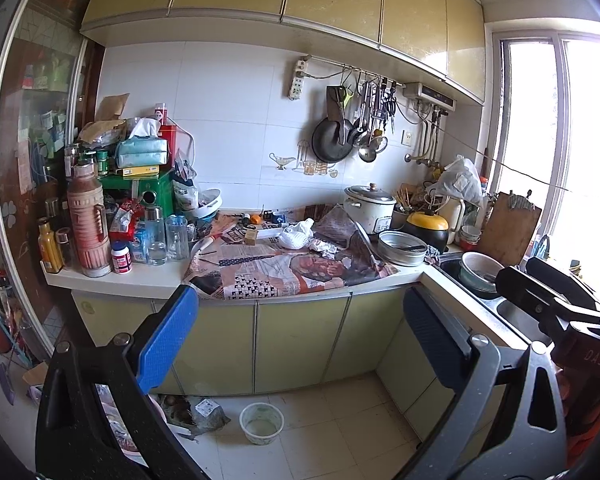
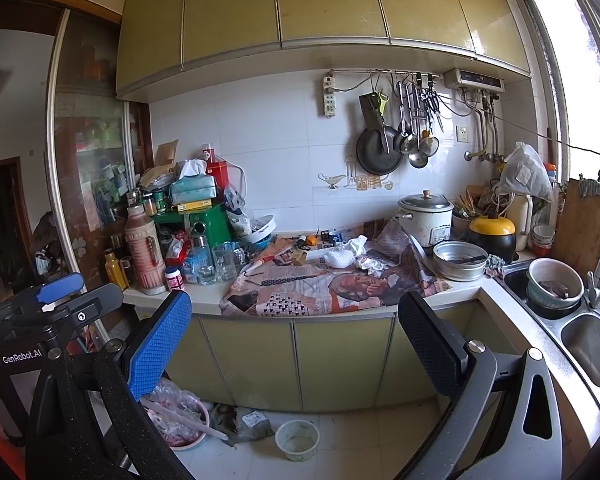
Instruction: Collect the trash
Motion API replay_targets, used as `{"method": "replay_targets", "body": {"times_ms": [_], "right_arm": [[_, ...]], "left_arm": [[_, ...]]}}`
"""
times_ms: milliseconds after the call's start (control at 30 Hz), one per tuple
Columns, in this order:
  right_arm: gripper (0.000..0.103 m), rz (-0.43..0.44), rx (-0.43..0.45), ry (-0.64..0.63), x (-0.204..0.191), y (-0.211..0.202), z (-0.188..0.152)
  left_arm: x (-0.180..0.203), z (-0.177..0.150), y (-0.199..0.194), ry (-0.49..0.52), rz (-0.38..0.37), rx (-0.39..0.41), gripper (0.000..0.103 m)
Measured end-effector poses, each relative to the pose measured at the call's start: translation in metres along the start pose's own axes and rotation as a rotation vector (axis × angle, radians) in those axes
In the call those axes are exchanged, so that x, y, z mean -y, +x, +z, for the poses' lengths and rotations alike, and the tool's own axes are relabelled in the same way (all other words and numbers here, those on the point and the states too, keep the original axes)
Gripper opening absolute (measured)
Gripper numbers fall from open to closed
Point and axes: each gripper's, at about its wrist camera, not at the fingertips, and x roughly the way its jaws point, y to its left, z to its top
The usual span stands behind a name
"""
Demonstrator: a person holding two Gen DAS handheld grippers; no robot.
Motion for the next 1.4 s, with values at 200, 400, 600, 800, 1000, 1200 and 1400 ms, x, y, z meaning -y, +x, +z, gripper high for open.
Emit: {"method": "replay_targets", "body": {"times_ms": [200,400,600,800,1000,1200,1400], "right_arm": [[0.103,0.001,-0.003,-0.001,-0.002,0.0,0.0],[0.103,0.002,-0.004,-0.001,-0.005,0.0,0.0],[0.103,0.002,-0.005,0.0,-0.005,0.0,-0.001],[0.103,0.003,-0.004,0.0,-0.004,0.0,-0.001],[0.103,0.001,-0.006,0.0,-0.004,0.0,-0.001],[0.103,0.0,-0.01,0.006,-0.002,0.001,-0.002],[0.103,-0.007,-0.024,0.025,0.008,0.006,-0.008]], "left_arm": [[-0.001,0.001,0.0,-0.001,-0.002,-0.002,0.103],[-0.004,-0.001,0.0,-0.003,-0.003,-0.004,0.103],[0.001,0.0,0.0,-0.003,0.0,-0.001,0.103],[0.001,0.0,0.001,-0.003,0.003,-0.001,0.103],[0.001,-0.002,0.001,-0.002,0.003,-0.001,0.103],[0.001,-0.006,0.003,-0.002,0.0,-0.003,0.103],[0.004,-0.008,0.012,0.003,-0.005,-0.019,0.103]]}}
